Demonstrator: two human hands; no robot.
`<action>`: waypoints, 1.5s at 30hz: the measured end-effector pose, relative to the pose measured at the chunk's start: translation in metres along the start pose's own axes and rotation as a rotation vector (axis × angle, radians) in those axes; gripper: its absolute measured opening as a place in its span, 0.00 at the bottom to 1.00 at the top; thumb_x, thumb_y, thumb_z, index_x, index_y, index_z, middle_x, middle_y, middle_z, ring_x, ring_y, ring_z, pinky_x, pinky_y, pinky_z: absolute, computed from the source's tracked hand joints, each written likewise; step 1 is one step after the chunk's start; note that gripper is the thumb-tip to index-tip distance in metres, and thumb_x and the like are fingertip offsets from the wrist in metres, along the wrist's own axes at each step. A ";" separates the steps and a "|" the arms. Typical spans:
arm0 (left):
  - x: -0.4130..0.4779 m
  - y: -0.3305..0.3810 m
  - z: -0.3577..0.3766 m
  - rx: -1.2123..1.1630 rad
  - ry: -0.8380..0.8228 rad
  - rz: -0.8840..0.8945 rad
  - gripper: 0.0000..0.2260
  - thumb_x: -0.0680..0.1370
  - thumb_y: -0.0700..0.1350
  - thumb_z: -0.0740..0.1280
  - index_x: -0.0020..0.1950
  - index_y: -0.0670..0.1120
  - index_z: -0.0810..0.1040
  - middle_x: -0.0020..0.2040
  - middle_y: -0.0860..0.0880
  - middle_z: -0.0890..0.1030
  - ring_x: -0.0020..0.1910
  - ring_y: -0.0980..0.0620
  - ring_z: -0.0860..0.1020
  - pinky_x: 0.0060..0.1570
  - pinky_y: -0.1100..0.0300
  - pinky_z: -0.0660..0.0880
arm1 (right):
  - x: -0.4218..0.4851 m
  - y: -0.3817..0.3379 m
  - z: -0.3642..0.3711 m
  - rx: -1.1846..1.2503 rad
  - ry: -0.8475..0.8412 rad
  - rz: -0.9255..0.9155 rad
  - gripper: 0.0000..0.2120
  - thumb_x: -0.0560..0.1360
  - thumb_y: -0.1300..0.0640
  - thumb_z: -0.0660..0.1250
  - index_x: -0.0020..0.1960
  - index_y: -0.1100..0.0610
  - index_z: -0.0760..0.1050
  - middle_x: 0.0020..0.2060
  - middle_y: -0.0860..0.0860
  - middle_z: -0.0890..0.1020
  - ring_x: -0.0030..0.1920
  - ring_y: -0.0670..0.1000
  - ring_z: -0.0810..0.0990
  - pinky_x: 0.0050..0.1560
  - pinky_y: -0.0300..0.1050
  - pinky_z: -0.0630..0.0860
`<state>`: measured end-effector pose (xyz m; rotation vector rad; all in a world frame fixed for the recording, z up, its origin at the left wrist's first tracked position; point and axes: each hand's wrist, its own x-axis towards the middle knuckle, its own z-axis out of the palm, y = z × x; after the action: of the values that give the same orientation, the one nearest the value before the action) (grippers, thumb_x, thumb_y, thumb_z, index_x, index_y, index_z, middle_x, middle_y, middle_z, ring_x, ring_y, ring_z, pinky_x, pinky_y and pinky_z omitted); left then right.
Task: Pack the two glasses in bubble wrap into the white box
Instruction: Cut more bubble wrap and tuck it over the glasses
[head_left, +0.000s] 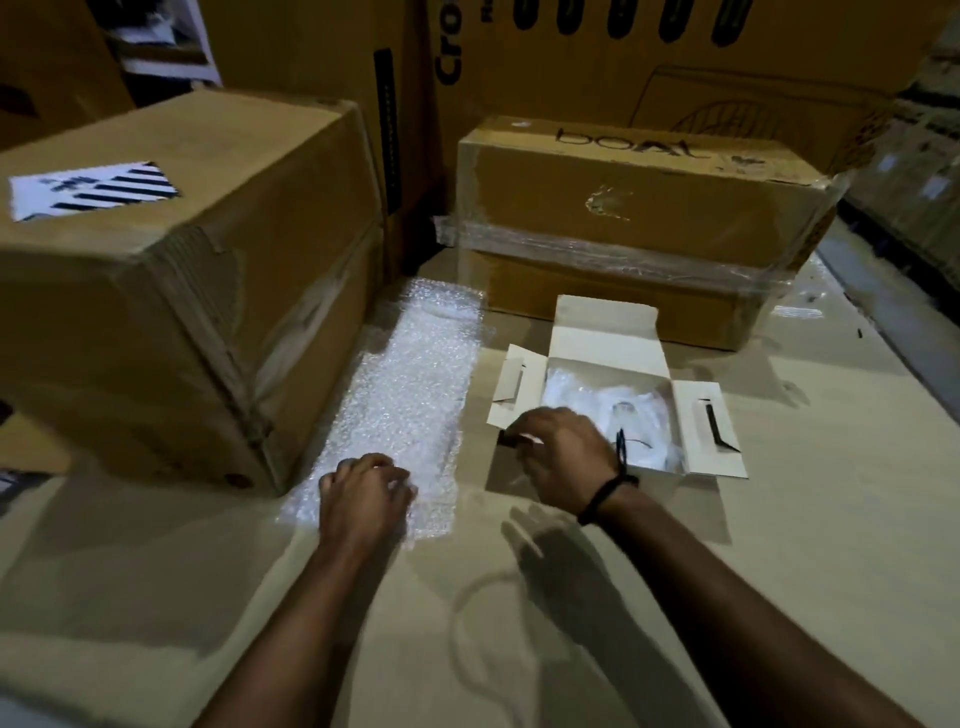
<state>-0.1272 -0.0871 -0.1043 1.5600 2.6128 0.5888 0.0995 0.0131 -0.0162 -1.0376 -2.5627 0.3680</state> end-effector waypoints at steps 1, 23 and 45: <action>0.003 0.000 -0.002 -0.016 0.012 0.000 0.06 0.74 0.53 0.69 0.44 0.55 0.84 0.50 0.55 0.83 0.54 0.46 0.78 0.51 0.53 0.69 | -0.004 -0.012 0.013 0.033 0.008 -0.024 0.13 0.73 0.55 0.61 0.53 0.53 0.81 0.52 0.51 0.82 0.52 0.57 0.79 0.52 0.50 0.74; -0.041 0.010 -0.024 -0.510 0.150 0.411 0.13 0.76 0.55 0.63 0.53 0.53 0.83 0.54 0.56 0.79 0.55 0.54 0.74 0.53 0.57 0.67 | -0.014 -0.024 0.019 0.697 -0.347 0.541 0.05 0.77 0.62 0.65 0.48 0.58 0.80 0.36 0.53 0.79 0.35 0.50 0.75 0.36 0.42 0.72; -0.096 0.098 0.040 0.079 -0.304 0.590 0.25 0.80 0.58 0.47 0.77 0.56 0.61 0.79 0.48 0.58 0.77 0.46 0.56 0.72 0.47 0.53 | -0.132 0.065 0.004 -0.329 0.068 0.429 0.19 0.75 0.45 0.63 0.64 0.51 0.76 0.64 0.52 0.77 0.62 0.56 0.75 0.61 0.50 0.70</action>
<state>0.0118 -0.1155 -0.1230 2.2502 1.9686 0.2336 0.2263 -0.0358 -0.0732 -1.6946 -2.3740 0.0085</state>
